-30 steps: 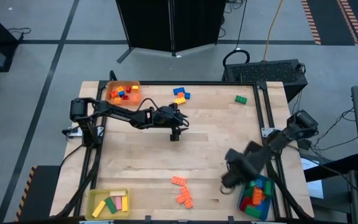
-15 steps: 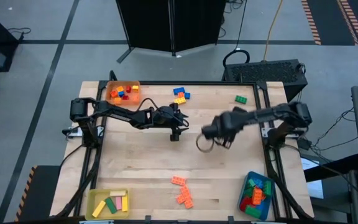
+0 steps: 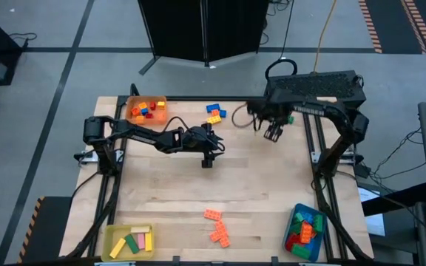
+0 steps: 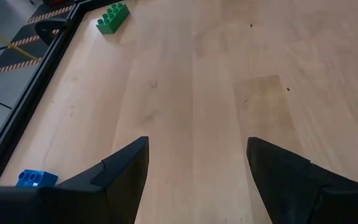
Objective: Sort blocks by size
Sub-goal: Put the green 8 stud game piece into the blue bin
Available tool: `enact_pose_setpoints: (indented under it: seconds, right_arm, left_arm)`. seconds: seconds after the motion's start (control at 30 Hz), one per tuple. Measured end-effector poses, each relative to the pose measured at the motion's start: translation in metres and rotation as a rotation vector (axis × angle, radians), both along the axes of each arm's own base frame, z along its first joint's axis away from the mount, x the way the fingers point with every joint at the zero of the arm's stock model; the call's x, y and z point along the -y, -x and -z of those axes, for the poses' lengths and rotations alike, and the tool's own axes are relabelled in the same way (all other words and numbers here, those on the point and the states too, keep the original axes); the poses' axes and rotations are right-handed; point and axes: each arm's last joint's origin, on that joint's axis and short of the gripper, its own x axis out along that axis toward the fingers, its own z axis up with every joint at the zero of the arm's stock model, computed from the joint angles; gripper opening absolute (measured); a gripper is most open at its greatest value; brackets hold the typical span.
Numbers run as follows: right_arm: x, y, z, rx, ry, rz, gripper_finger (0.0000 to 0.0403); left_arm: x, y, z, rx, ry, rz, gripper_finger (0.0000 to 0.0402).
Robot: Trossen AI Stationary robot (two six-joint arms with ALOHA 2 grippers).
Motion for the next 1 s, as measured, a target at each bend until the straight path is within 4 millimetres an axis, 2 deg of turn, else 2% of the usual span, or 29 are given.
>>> enact_pose_setpoints:
  seconds: [0.23, 0.47, 0.67, 0.9, 1.0]
  right_arm:
    - [0.055, 0.021, 0.028, -0.054, -0.116, 0.148, 0.0231]
    - [0.084, 0.024, 0.07, -0.239, -0.226, 0.02, 0.0231]
    - [0.111, 0.015, 0.089, -0.292, -0.27, -0.025, 0.0231]
    - [0.147, -0.003, 0.093, -0.288, -0.325, 0.071, 0.0231]
    - [0.159, -0.008, 0.099, -0.233, -0.347, 0.112, 0.0231]
  left_arm:
    - [0.0, 0.0, 0.0, 0.001, 0.0, 0.0, 0.0272]
    - [0.0, 0.0, 0.0, 0.001, -0.002, 0.001, 0.0272]
    - [-0.002, -0.001, -0.002, 0.022, -0.028, 0.011, 0.0272]
    - [-0.002, -0.003, -0.006, 0.052, -0.078, 0.026, 0.0272]
    - [-0.005, -0.002, -0.005, 0.043, -0.076, 0.018, 0.0272]
